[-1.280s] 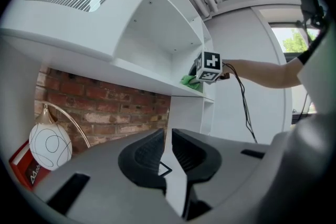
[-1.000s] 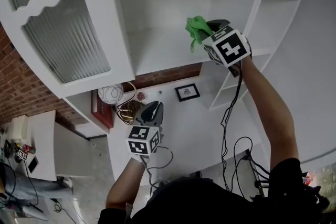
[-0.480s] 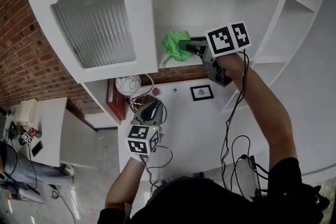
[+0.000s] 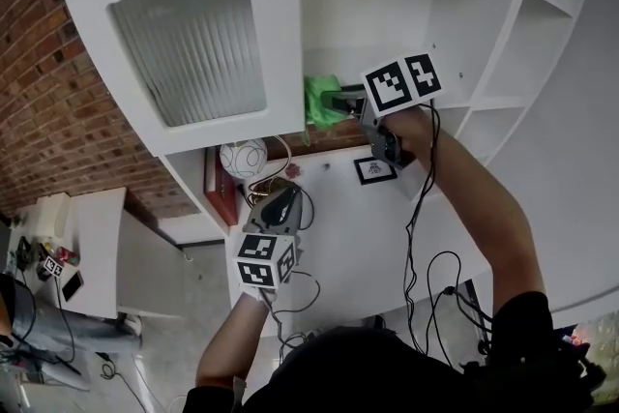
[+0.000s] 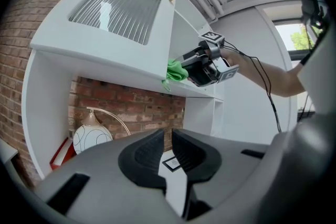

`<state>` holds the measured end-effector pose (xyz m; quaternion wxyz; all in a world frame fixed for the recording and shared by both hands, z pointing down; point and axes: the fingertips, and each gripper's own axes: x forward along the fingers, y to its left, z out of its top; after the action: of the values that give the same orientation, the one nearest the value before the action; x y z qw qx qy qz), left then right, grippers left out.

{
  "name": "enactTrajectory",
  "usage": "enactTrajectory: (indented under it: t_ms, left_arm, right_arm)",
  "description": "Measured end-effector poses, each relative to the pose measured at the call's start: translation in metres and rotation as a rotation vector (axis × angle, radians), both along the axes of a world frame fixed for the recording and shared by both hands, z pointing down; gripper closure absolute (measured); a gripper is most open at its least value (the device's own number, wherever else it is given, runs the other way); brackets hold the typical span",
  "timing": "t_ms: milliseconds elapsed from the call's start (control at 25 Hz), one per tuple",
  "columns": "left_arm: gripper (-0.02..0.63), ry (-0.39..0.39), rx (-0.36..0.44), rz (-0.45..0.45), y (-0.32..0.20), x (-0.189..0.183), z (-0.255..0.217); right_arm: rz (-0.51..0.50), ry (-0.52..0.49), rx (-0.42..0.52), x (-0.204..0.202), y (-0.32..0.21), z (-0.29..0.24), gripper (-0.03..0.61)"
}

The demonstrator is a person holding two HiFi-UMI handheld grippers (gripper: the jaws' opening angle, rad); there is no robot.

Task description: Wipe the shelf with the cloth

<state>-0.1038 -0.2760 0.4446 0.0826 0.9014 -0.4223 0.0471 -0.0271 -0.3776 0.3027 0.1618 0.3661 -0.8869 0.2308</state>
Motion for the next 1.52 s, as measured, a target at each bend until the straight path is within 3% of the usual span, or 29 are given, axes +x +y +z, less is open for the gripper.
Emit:
enactTrajectory:
  t_ms: [360, 1040, 1520]
  left_arm:
    - [0.568, -0.004, -0.023, 0.041, -0.003, -0.001, 0.009]
    - [0.568, 0.013, -0.022, 0.167, -0.013, 0.065, 0.009]
    - [0.568, 0.019, -0.027, 0.214, -0.016, 0.089, 0.012]
  right_arm:
    - [0.057, 0.167, 0.067, 0.014, -0.003, 0.007, 0.489]
    - [0.226, 0.238, 0.067, 0.121, -0.003, 0.012, 0.489]
    - [0.335, 0.315, 0.069, 0.184, -0.004, 0.013, 0.489]
